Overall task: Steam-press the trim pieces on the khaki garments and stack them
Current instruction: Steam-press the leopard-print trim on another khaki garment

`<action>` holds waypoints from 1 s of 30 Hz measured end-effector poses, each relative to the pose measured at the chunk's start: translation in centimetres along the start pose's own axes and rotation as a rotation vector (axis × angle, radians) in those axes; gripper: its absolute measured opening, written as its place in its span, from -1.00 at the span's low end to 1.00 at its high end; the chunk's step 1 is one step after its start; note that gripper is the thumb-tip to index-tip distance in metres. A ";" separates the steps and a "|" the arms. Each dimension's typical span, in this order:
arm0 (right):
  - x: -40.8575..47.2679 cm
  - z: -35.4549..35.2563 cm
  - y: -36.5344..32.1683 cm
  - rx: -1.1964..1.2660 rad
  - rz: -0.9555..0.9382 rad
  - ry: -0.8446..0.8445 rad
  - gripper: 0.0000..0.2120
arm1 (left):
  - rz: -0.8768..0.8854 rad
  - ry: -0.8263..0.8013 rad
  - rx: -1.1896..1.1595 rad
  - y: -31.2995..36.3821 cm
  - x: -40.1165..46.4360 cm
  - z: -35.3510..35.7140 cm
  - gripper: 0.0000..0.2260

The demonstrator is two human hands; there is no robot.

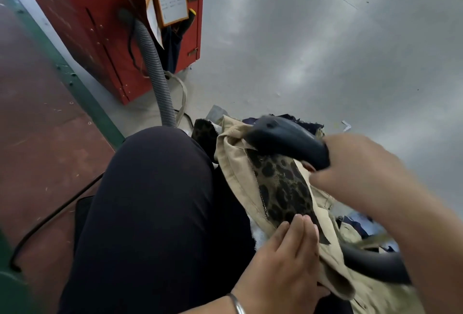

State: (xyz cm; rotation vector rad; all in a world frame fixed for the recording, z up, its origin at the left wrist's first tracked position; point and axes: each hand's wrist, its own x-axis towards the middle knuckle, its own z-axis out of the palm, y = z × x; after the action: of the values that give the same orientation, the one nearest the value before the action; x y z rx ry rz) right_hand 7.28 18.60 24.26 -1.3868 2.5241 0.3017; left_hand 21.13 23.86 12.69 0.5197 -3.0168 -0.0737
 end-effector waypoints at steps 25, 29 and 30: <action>6.1 0.4 -4.9 0.092 -0.094 0.058 -0.89 | -0.007 -0.009 -0.015 0.3 -0.4 -0.8 -0.29; 7.8 -1.2 -2.3 0.283 -0.020 0.071 -0.82 | -0.055 -0.033 -0.046 0.1 -0.6 -0.7 -0.36; 7.1 -1.8 -1.2 0.334 -0.019 0.057 -0.84 | -0.074 -0.027 -0.085 0.1 -0.4 -0.8 -0.39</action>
State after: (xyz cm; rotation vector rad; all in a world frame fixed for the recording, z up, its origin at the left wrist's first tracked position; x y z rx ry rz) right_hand 4.40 11.78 23.65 -1.3007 2.4597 -0.1595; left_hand 21.53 24.09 13.45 0.6271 -3.0037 -0.2136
